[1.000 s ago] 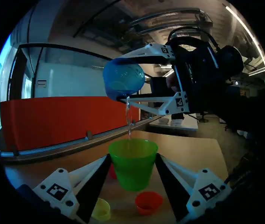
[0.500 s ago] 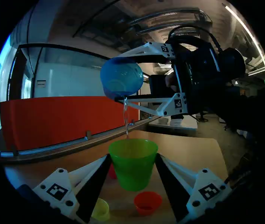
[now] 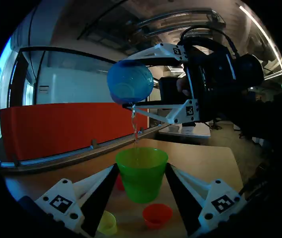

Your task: Pour water

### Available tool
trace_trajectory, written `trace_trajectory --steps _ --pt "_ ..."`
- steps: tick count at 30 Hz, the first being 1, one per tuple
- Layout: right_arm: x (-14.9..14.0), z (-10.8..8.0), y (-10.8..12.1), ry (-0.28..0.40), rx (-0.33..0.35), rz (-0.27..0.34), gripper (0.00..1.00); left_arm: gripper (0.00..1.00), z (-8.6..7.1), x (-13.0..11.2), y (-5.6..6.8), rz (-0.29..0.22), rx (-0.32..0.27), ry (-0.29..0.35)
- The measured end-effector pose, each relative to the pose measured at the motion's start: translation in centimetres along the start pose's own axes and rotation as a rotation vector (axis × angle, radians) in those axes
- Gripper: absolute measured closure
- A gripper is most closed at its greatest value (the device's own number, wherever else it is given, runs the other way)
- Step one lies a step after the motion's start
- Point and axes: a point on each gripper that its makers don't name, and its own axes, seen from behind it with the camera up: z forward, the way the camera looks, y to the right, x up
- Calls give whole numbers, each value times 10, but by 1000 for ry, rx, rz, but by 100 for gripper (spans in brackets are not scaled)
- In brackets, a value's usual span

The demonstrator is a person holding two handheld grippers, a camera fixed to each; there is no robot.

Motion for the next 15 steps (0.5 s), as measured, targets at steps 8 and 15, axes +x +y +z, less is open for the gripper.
trace_trajectory --steps 8,15 --pt "2 -2 -1 -3 2 -35 8 15 0 2 1 0 -4 1" --pt "4 -2 3 -5 -6 -68 8 15 0 2 2 1 -3 2"
